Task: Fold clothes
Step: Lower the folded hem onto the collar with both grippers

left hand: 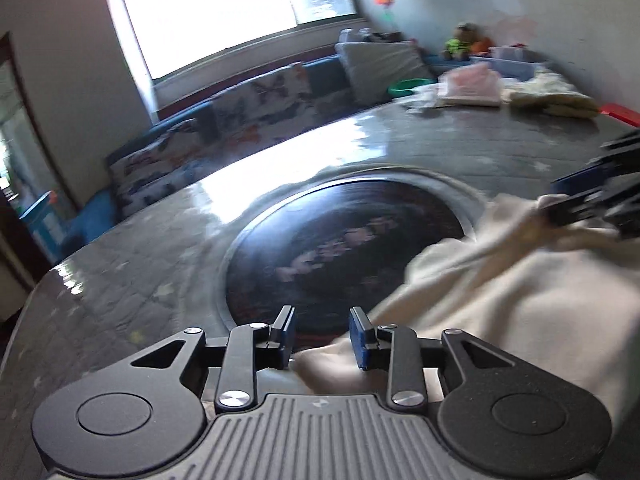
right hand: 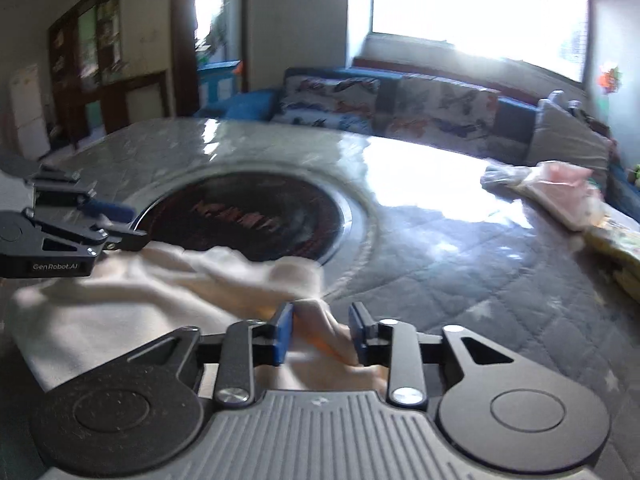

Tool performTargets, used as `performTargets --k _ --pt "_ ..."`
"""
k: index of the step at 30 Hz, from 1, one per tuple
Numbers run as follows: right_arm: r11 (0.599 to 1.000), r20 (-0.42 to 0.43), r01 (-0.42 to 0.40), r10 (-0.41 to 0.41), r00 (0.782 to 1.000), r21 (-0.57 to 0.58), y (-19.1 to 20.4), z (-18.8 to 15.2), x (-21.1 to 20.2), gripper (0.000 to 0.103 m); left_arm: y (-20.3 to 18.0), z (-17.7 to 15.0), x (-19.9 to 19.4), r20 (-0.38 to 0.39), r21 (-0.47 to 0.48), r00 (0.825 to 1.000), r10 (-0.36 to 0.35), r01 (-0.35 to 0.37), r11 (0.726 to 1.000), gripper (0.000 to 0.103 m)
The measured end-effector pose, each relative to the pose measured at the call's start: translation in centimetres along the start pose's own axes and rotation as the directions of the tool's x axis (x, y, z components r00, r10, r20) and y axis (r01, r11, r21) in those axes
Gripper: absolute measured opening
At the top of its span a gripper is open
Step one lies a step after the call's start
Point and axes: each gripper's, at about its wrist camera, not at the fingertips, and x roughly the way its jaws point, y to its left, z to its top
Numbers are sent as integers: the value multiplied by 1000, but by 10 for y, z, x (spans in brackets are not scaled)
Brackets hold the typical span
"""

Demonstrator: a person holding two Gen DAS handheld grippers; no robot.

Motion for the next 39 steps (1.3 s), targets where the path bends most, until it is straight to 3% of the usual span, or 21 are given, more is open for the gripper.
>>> performTargets --k 5,8,11,13,17,22,27,32,37,39 --pt "999 49 4 -5 999 40 -9 -4 -28 32 13 -5 -21 6 -98 999 52 -51 994 32" --pt "998 15 -37 36 999 45 -8 -10 -28 26 8 -8 -44 50 -121 999 -7 13 993 32" --pt "998 -13 -31 32 999 59 -8 -15 -20 25 -4 -10 -55 54 -133 995 -81 87 987 32" --pt "996 -26 -15 17 1000 91 -15 -16 -12 24 -13 -13 -55 47 -117 994 -94 99 988 33" --pt "995 -26 9 -6 1000 97 -16 -13 -11 24 -20 -20 -47 9 -114 996 -87 87 990 33" --pt "999 7 -37 36 999 36 2 5 -18 24 -20 -17 -46 20 -127 996 -89 91 988 33" --pt "997 -24 -77 77 997 -12 25 17 7 25 -17 -14 -30 -9 -139 998 -68 66 988 34" --pt "997 -59 -68 66 996 -37 38 15 35 26 -7 -15 -17 -28 -170 999 -37 31 985 34" --pt "998 -46 -57 57 997 -15 42 22 34 33 -4 -14 -16 -27 -192 999 -24 18 981 34" --pt "996 -36 -89 88 995 -23 47 25 30 34 -4 -14 -20 -20 -204 1000 -19 15 979 34"
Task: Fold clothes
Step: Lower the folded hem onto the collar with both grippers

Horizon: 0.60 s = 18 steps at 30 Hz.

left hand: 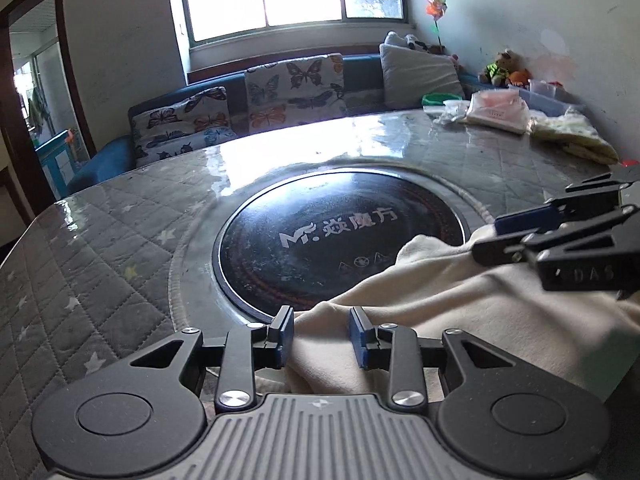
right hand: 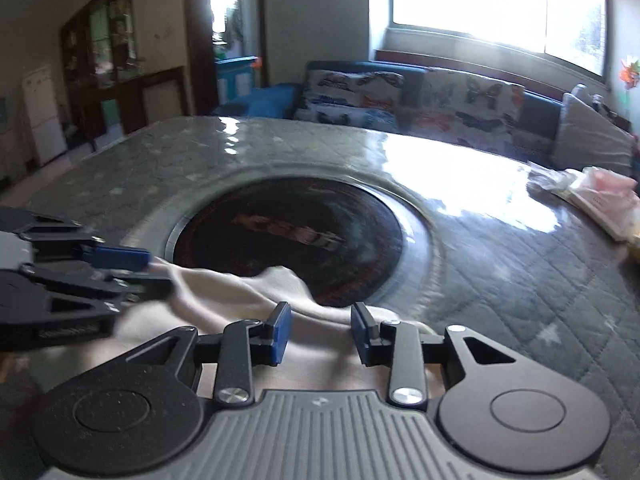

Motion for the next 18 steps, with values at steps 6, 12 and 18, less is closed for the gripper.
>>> performTargets --k 6,12,18 --pt "998 -38 5 -7 999 -67 19 6 25 38 -3 -4 -22 25 -22 1000 -18 18 1000 34" --pt "999 -38 25 -26 999 -25 18 17 36 42 -11 -14 -37 30 -7 999 -34 35 999 40" --pt "997 -52 -29 26 998 -67 33 24 39 44 -13 -21 -36 14 -9 999 -33 33 999 40"
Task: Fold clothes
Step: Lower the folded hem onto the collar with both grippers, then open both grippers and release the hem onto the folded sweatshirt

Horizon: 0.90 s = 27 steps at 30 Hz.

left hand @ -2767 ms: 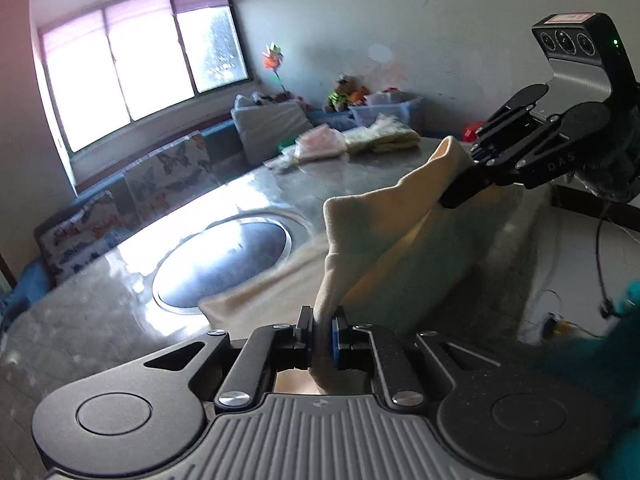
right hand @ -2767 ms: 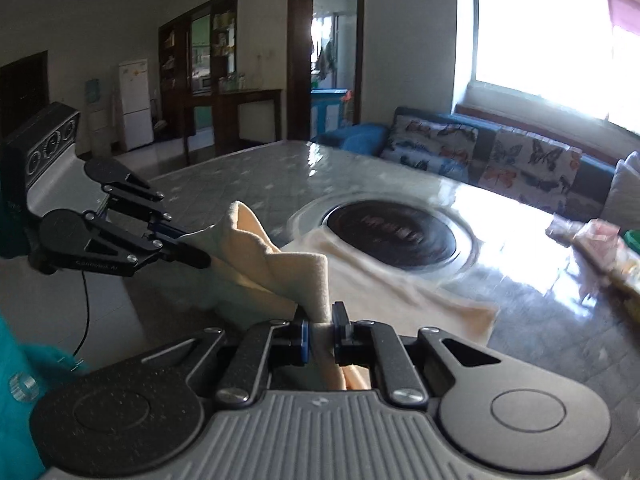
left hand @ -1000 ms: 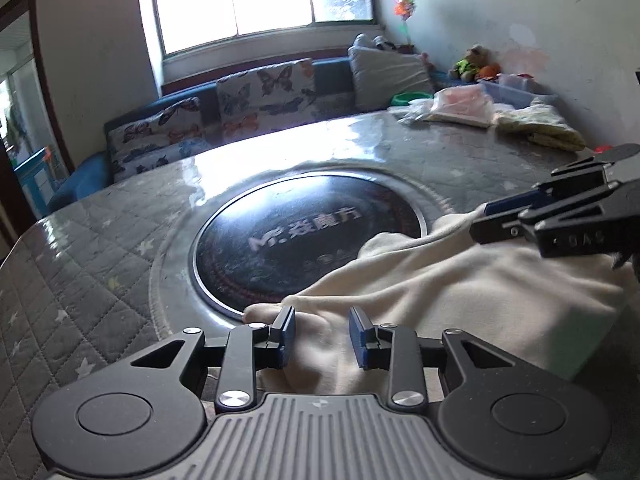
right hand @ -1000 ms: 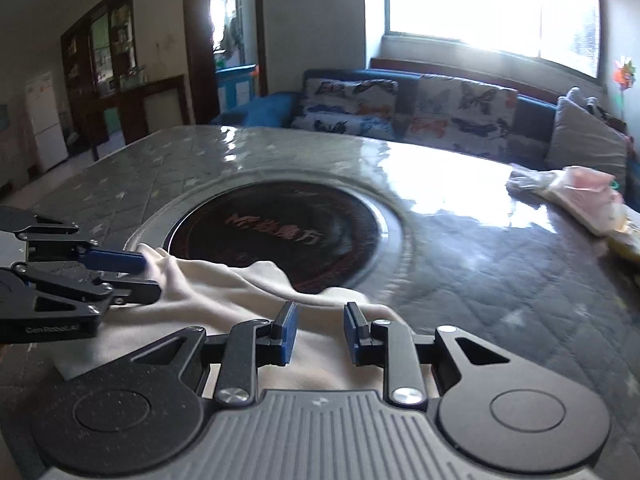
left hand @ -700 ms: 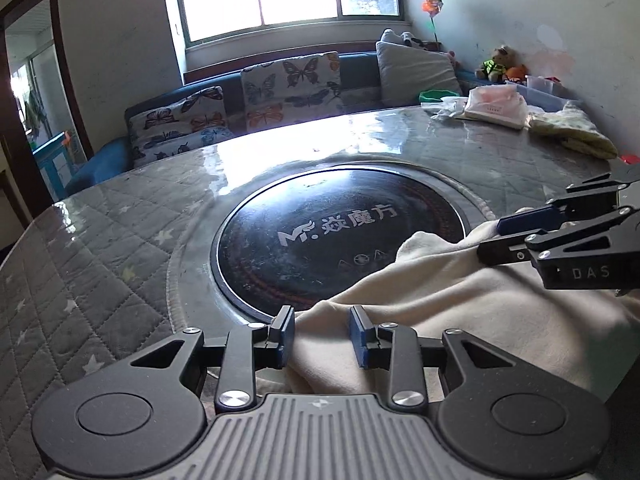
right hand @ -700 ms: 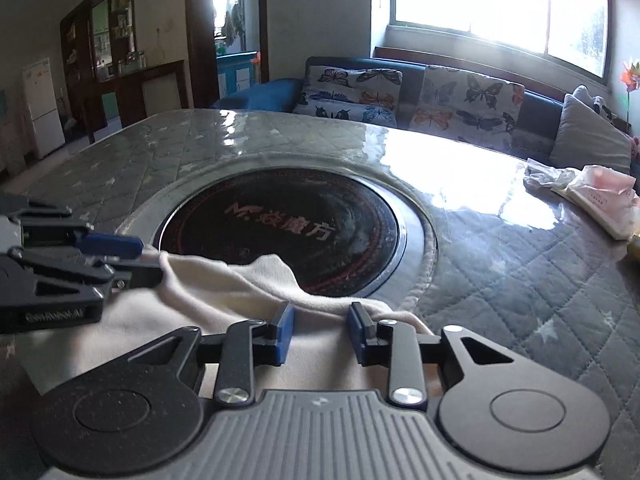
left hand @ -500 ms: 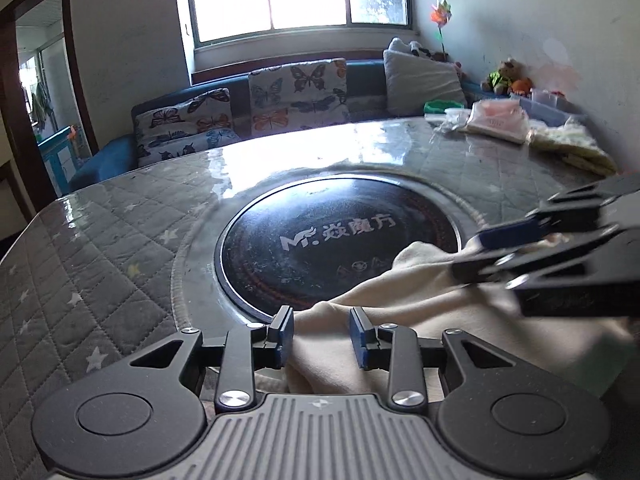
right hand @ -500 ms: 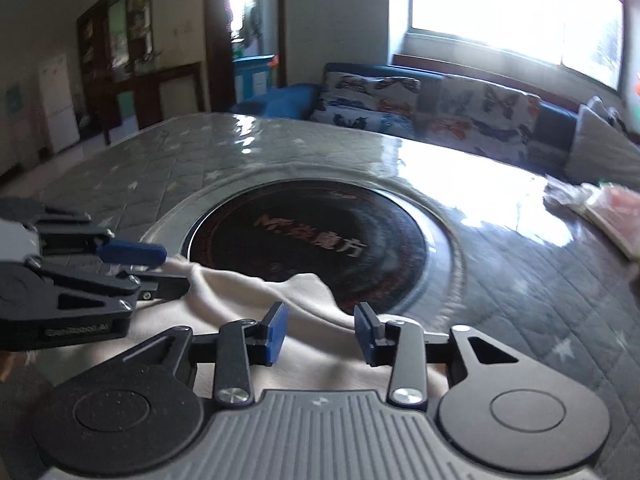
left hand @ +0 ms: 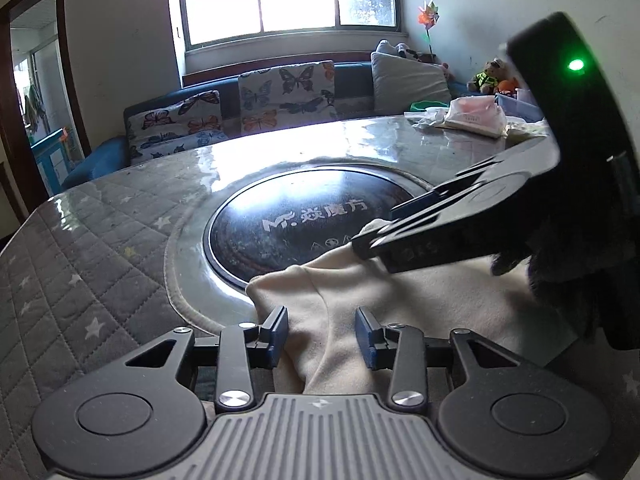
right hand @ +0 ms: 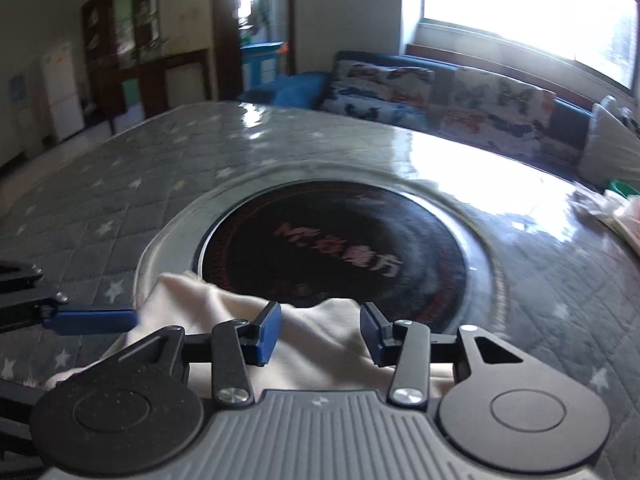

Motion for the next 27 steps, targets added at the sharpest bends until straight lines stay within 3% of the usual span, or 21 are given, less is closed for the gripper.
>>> performTargets --k 5,12,18,22,24,27 --pt "1000 -33 30 -30 999 1 2 6 20 54 2 -4 -1 -6 -16 1000 4 -4 1000 41" --pt "998 23 46 -47 999 35 -8 4 -2 54 7 -5 -3 -8 -40 1000 1 -2 999 44" --pt "994 61 0 -7 998 106 -30 -35 -53 47 7 -6 -3 -4 -45 1000 1 -2 999 45" --pt "988 30 35 -40 999 153 -51 -64 -65 44 9 -6 -3 -5 -44 1000 5 -5 999 46" --pt "978 50 18 -29 998 210 -65 -70 -75 33 9 -6 -3 -7 -43 1000 10 -11 999 47" --pt "960 92 20 -48 995 281 -83 -73 -92 32 9 -5 -4 -9 -42 1000 19 -19 999 48"
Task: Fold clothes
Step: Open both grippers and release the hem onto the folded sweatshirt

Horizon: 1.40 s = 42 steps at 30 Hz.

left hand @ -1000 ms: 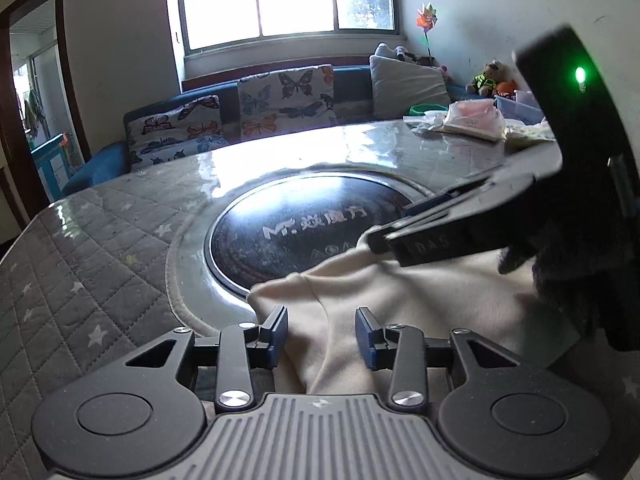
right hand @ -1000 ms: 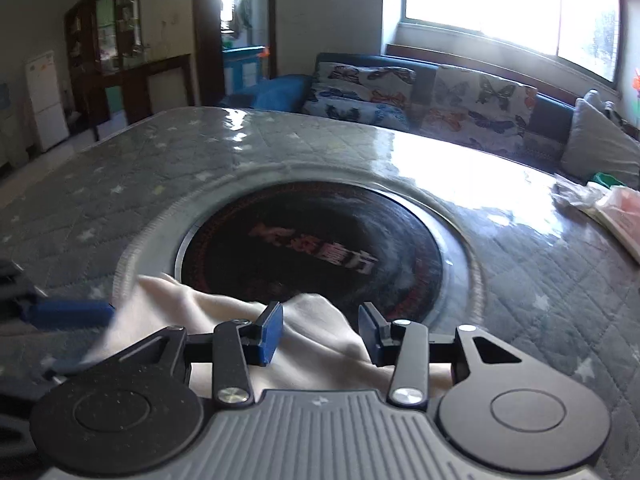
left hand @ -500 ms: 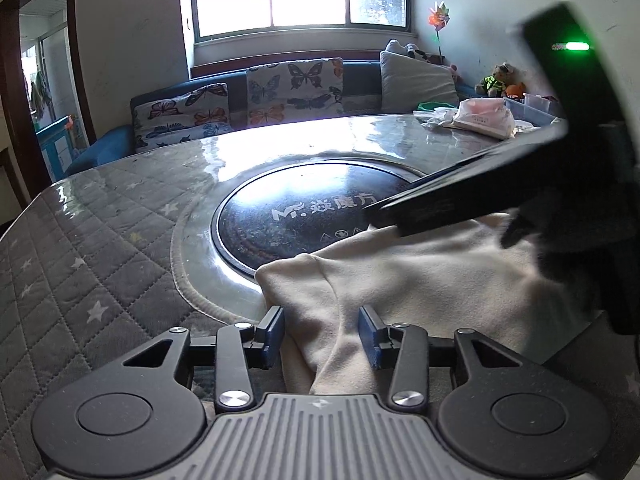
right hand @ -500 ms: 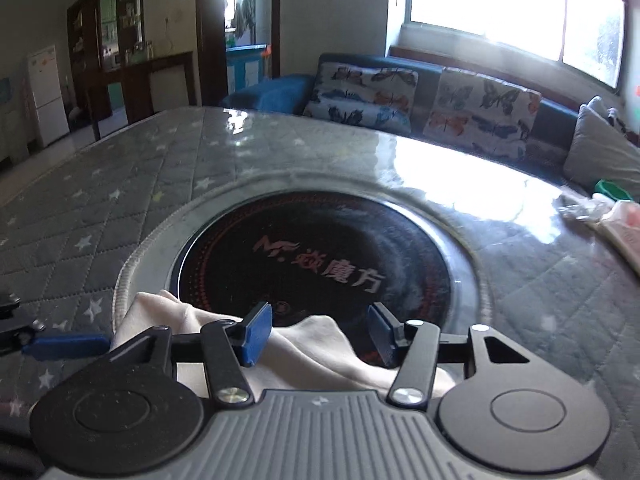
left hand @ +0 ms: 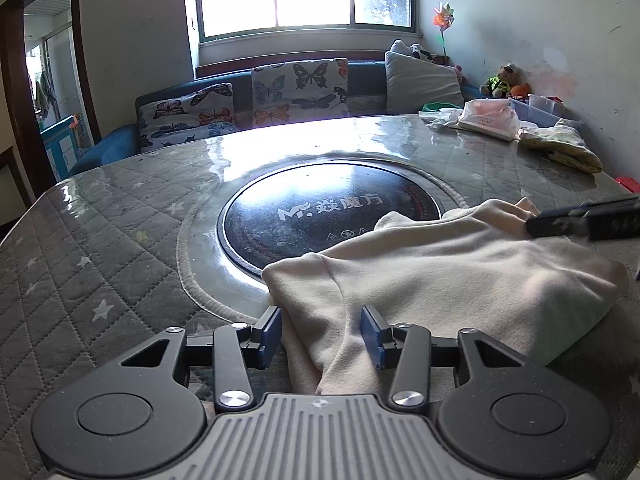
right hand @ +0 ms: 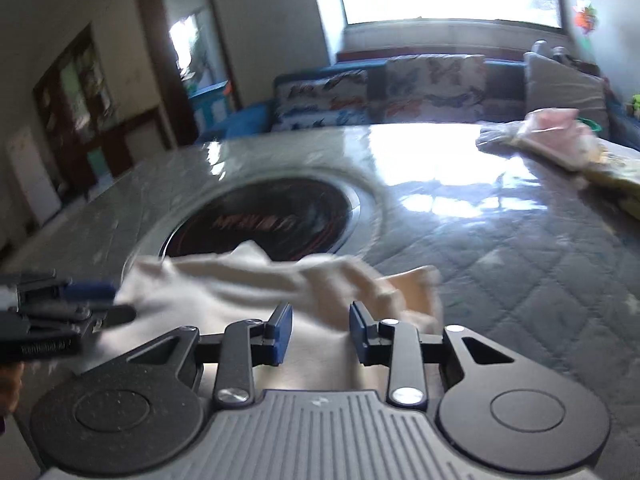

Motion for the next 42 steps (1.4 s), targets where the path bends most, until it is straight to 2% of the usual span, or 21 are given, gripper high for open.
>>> performTargets --k 2,8,12,18,20,23,26,30,33,37,42 --pt "999 19 34 -34 999 16 -11 1 -9 32 -1 1 0 -2 2 1000 5 -5 1000 48" --pt "994 -22 101 -101 995 46 -35 -8 -6 28 -4 2 1 -5 9 1000 19 -19 1000 48" --pt "993 -15 105 -104 994 53 -37 -13 -5 18 -13 8 -8 13 25 1000 10 -11 1000 48" --pt "994 -25 109 -109 994 18 -34 -10 1 15 -46 25 -17 62 81 993 -102 97 992 48" --pt "994 -30 109 -109 994 -2 -32 -10 3 15 -59 30 -12 58 93 988 -144 138 986 48" --pt "992 -17 120 -121 993 -46 -27 -9 2 5 -79 32 -3 43 131 979 -198 191 973 48" --pt "984 15 142 -141 990 -109 -20 -6 -3 4 -97 29 8 19 166 971 -238 232 959 48" --pt "964 71 181 -170 983 -195 -9 2 -10 3 -108 21 17 -4 209 970 -243 239 948 48" --pt "950 74 206 -194 978 -237 -8 4 -1 3 -111 17 17 2 230 970 -241 234 945 48" --pt "956 17 207 -208 978 -209 -20 -6 20 4 -108 17 19 0 221 969 -246 240 945 48" --pt "971 39 181 -177 983 -153 -24 1 2 5 -106 19 18 6 203 969 -247 241 949 49"
